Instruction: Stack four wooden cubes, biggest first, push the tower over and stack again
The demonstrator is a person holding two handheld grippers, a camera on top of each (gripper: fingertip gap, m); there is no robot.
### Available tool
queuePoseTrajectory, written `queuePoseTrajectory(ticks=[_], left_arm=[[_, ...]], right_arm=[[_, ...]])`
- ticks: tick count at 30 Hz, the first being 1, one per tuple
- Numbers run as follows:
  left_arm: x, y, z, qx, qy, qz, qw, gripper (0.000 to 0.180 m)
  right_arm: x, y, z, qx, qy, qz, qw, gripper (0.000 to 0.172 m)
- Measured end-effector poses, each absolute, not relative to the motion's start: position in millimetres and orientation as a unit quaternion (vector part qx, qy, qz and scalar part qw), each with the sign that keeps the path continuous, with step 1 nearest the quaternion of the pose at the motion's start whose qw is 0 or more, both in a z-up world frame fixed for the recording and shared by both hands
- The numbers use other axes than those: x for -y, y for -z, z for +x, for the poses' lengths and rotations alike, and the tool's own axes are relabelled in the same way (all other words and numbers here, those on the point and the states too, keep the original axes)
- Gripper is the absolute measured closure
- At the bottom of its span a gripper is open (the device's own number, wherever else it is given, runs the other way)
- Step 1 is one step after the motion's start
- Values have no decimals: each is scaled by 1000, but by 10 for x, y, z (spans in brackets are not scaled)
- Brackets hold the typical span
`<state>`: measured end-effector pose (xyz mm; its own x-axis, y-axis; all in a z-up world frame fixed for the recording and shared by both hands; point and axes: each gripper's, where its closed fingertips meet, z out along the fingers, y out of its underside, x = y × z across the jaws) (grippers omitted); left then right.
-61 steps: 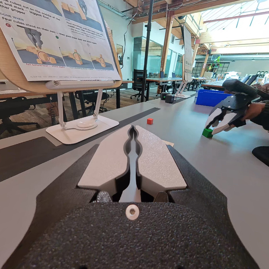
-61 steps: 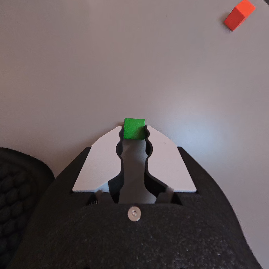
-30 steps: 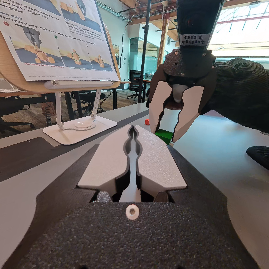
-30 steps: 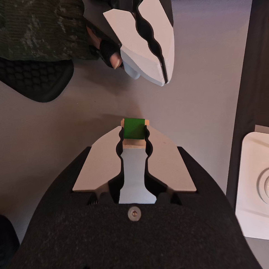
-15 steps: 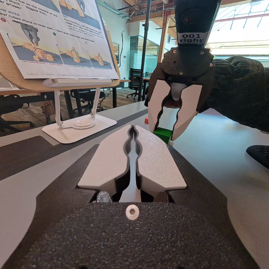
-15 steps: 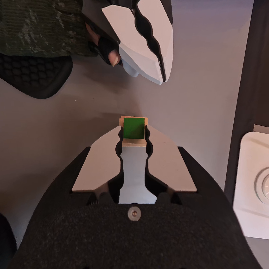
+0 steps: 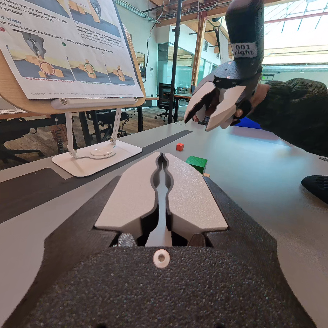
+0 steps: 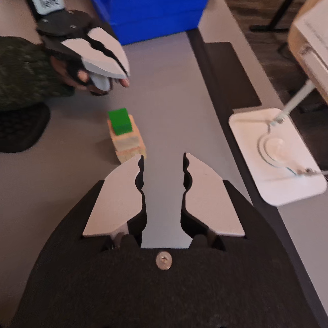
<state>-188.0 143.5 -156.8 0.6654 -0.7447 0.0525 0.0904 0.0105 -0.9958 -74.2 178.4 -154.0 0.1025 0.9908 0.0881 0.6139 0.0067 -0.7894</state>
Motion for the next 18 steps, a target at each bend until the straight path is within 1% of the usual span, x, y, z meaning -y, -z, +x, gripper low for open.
queuePoseTrajectory(ticks=[9,11,18], left_arm=[[-1439,1612,-1869,-261,312,-634,658,180],[-1441,1624,-1860,-263,311,-635,657,180],[-1457,1641,-1863,-264,308,-637,655,180]], right_arm=[[-2405,1795,18,489,-217,-730,425,126],[-2540,1914,187,465,-197,-751,426,120],[-3007,2395,709,378,-128,-823,405,121]])
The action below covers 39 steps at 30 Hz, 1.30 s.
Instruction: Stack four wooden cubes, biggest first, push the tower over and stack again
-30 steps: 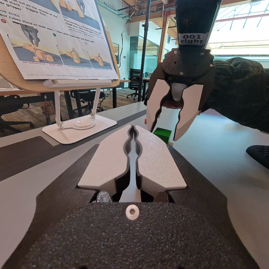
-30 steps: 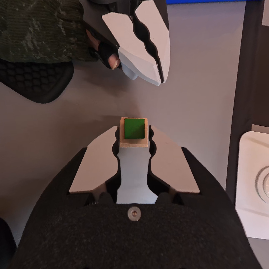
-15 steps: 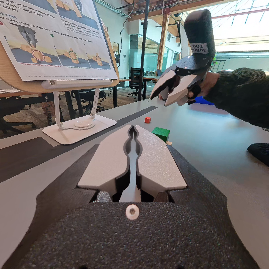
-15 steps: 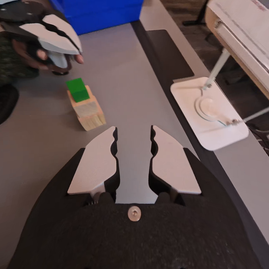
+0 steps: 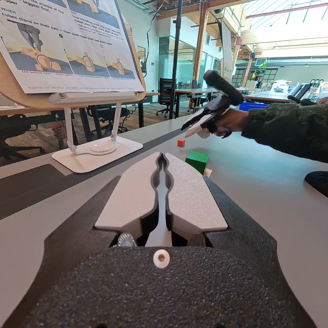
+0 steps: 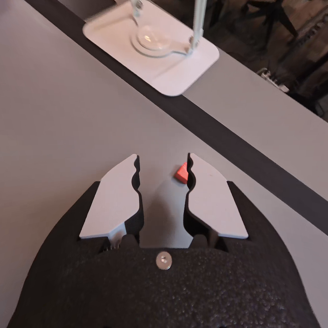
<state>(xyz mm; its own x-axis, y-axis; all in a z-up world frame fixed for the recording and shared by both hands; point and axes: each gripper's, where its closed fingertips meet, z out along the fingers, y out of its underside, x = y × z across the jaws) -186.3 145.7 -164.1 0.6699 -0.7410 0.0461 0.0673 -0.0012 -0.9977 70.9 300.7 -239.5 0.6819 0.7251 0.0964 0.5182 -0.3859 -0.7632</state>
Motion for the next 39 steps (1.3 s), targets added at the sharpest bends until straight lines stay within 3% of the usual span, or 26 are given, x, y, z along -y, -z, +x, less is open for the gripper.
queuePoseTrajectory(ticks=[16,20,22,25,29,33,39], left_arm=[[-1475,1680,-1839,-270,308,-641,649,180],[-1472,1679,-1838,-270,308,-641,649,180],[-1471,1678,-1841,-269,308,-641,649,180],[-1464,1658,-1847,-269,308,-639,652,180],[-1458,1640,-1843,-269,309,-636,654,180],[-1455,1642,-1834,-271,310,-636,653,180],[-1435,1610,-1856,-267,316,-630,657,180]], right_arm=[[-3190,2850,1086,241,-77,-906,340,126],[-3223,2850,1027,223,-56,-906,357,135],[-3260,2815,1000,220,-60,-901,368,150],[-3259,2785,976,229,-73,-901,361,150],[-3112,2445,615,303,-156,-853,396,150],[-2578,1770,-134,446,-287,-731,429,150],[-1592,1316,-1051,637,-348,-587,359,150]])
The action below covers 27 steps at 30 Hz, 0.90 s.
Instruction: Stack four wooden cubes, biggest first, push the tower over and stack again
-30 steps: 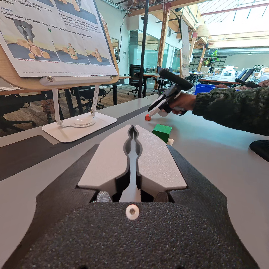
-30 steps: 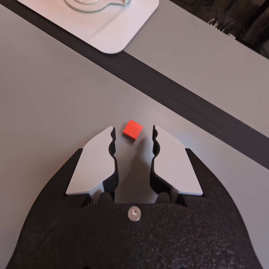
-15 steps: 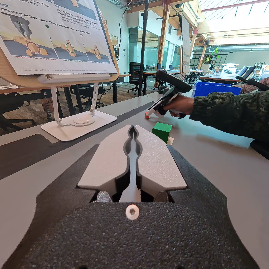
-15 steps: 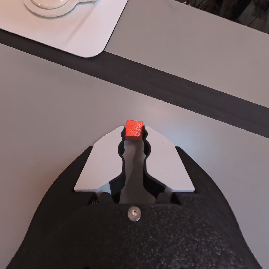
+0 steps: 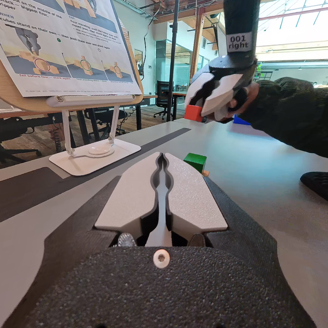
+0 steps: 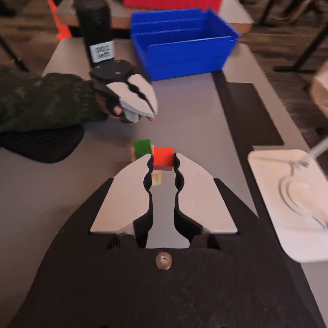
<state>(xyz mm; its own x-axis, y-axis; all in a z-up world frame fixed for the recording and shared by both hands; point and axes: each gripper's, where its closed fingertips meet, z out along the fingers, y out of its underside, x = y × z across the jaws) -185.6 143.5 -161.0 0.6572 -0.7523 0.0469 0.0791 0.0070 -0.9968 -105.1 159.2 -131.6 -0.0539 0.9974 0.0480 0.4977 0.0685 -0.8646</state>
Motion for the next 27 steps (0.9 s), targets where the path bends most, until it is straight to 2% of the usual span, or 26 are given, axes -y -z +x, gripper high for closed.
queuePoseTrajectory(ticks=[9,18,27], left_arm=[[-1427,1550,-1914,-259,320,-623,665,180],[-1436,1529,-1923,-260,320,-620,667,180],[-1434,1529,-1918,-261,320,-620,667,180]], right_arm=[[-1210,1546,-1478,720,-340,-542,268,150],[-1224,1675,-1471,744,-315,-538,239,150],[-1219,1685,-1472,749,-313,-528,248,150]])
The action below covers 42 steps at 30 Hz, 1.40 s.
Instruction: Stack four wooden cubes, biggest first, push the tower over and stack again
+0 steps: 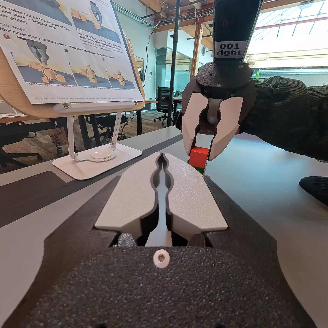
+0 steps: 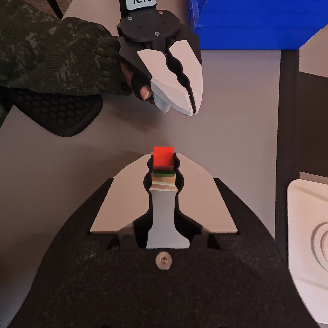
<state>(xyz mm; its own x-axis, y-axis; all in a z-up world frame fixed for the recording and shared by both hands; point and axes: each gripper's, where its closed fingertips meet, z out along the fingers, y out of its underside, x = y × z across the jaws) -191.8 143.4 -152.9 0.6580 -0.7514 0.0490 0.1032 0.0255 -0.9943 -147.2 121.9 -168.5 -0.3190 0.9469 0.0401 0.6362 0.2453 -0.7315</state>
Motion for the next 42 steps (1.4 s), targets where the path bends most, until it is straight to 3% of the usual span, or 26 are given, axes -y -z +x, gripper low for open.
queuePoseTrajectory(ticks=[12,17,25,34,38,42], left_arm=[[-1431,1526,-1920,-261,320,-620,667,180],[-1428,1522,-1914,-261,321,-619,667,180],[-1449,1509,-1920,-247,322,-631,662,180],[-1571,1473,-1993,-196,270,-657,676,180],[-1614,1459,-2056,-168,253,-669,679,180],[-1631,1519,-2138,-137,209,-693,677,180]], right_arm=[[-1238,1693,-1460,751,-306,-528,251,150],[-1237,1604,-1458,734,-315,-535,275,137],[-1382,935,-1084,553,-375,-570,479,139],[-1619,691,332,320,-280,-623,657,159],[-1730,788,984,206,-251,-640,696,172],[-1827,1128,1277,142,-236,-655,704,172]])
